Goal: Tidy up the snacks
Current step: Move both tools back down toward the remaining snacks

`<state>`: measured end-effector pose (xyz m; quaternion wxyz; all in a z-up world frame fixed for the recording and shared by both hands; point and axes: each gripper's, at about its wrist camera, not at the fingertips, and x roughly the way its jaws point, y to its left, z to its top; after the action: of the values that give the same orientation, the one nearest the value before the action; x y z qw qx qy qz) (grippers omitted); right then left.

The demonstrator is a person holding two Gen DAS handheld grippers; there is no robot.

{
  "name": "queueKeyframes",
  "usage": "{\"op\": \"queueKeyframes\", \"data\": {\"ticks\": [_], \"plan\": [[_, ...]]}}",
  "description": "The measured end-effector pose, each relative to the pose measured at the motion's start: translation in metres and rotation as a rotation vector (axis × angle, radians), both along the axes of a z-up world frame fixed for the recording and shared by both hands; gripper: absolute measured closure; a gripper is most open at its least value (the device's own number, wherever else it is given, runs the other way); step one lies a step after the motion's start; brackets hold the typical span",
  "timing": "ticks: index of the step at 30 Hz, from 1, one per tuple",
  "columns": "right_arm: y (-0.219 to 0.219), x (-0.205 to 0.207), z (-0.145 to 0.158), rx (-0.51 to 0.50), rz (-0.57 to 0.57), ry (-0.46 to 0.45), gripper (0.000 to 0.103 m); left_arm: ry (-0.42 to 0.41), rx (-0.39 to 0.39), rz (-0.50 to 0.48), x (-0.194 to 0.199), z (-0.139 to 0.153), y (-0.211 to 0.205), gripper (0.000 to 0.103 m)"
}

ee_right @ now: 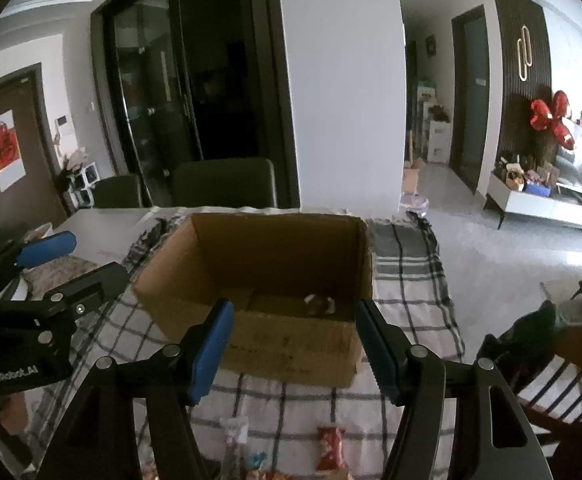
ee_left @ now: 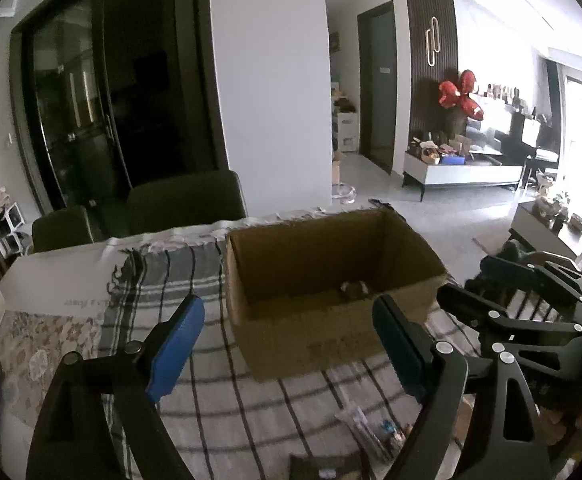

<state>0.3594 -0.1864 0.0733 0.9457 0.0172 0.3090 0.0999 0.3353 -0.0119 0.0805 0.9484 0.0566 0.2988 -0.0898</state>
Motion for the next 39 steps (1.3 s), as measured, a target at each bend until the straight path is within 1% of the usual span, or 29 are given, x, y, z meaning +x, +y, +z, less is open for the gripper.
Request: {"op": "queueKeyframes", "data": {"ticks": [6,12,16,19,22,24,27,34,37,39], "plan": [[0.005,-0.040,0.003,0.021,0.014,-0.041,0.039,-0.031,0.012,-0.010,-0.043,-0.003,0.003,0.017],[0.010,-0.073,-0.001,0.017,0.011,-0.069,0.039,-0.062,0.019,0.012,-0.080,-0.011,0.006,0.017],[0.013,-0.094,-0.006,0.011,0.018,-0.076,0.039,-0.073,0.023,0.019,-0.105,-0.022,0.008,0.017],[0.014,-0.112,-0.013,-0.014,0.020,-0.094,0.039,-0.075,0.015,0.029,-0.122,-0.033,0.012,0.017],[0.014,-0.128,-0.021,-0.027,0.022,-0.103,0.039,-0.076,0.025,0.041,-0.139,-0.044,0.011,0.017],[0.014,-0.136,-0.026,-0.033,0.021,-0.102,0.039,-0.075,0.020,0.047,-0.149,-0.050,0.011,0.017],[0.013,-0.147,-0.034,-0.024,0.016,-0.093,0.039,-0.051,0.010,0.056,-0.162,-0.064,0.013,0.017],[0.012,-0.159,-0.060,-0.001,0.015,-0.041,0.039,-0.024,0.006,0.089,-0.178,-0.089,0.016,0.017],[0.012,-0.157,-0.073,0.010,0.022,-0.011,0.039,-0.005,0.001,0.097,-0.178,-0.101,0.017,0.020],[0.012,-0.155,-0.082,0.014,0.019,0.009,0.039,0.010,0.004,0.101,-0.176,-0.109,0.017,0.024]]}}
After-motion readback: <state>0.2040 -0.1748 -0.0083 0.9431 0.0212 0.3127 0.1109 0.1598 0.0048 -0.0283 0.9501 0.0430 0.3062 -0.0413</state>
